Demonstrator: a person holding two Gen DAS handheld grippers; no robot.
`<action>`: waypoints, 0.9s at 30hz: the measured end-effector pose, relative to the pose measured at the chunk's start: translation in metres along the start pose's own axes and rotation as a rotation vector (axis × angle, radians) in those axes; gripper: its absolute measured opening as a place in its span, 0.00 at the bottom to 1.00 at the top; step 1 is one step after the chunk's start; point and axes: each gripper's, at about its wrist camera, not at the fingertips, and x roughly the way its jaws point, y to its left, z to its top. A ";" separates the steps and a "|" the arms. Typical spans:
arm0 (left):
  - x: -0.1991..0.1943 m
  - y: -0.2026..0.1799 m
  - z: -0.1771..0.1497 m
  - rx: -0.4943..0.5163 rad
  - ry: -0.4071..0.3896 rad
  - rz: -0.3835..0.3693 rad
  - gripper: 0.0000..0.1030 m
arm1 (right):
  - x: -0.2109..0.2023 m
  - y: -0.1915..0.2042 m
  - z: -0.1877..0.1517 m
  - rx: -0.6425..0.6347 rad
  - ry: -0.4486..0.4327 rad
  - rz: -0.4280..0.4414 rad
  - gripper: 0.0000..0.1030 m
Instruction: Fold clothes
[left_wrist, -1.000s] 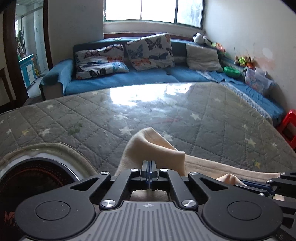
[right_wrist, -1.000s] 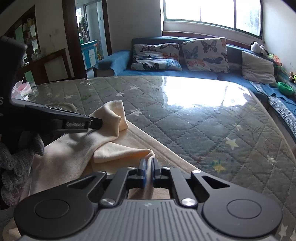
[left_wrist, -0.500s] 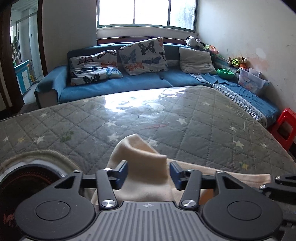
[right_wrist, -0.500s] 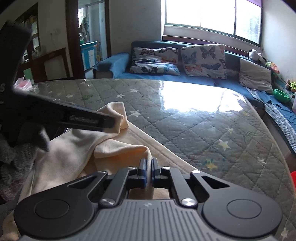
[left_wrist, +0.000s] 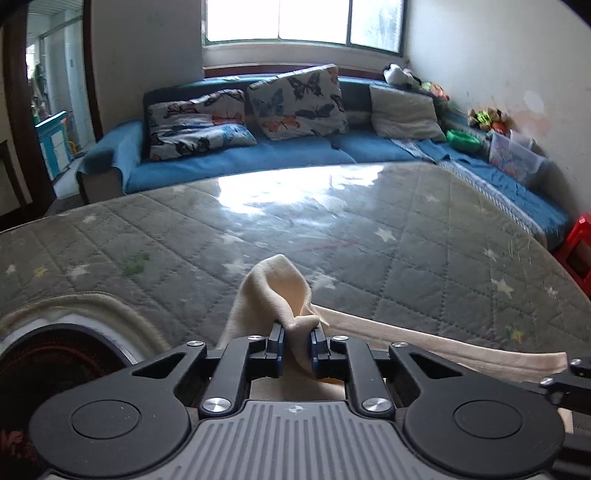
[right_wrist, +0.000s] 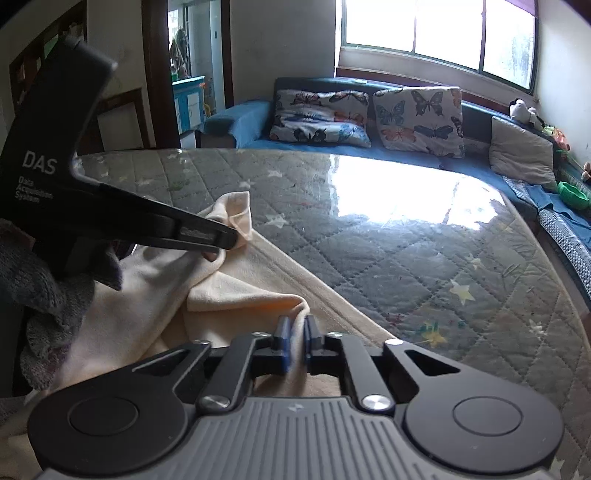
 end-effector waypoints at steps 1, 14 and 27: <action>-0.005 0.003 -0.001 -0.008 -0.009 0.006 0.12 | -0.003 0.000 0.000 0.003 -0.010 -0.002 0.05; -0.121 0.086 -0.019 -0.187 -0.176 0.084 0.12 | -0.096 -0.001 -0.016 0.051 -0.164 -0.112 0.05; -0.225 0.182 -0.112 -0.388 -0.231 0.197 0.12 | -0.196 -0.028 -0.078 0.195 -0.283 -0.290 0.03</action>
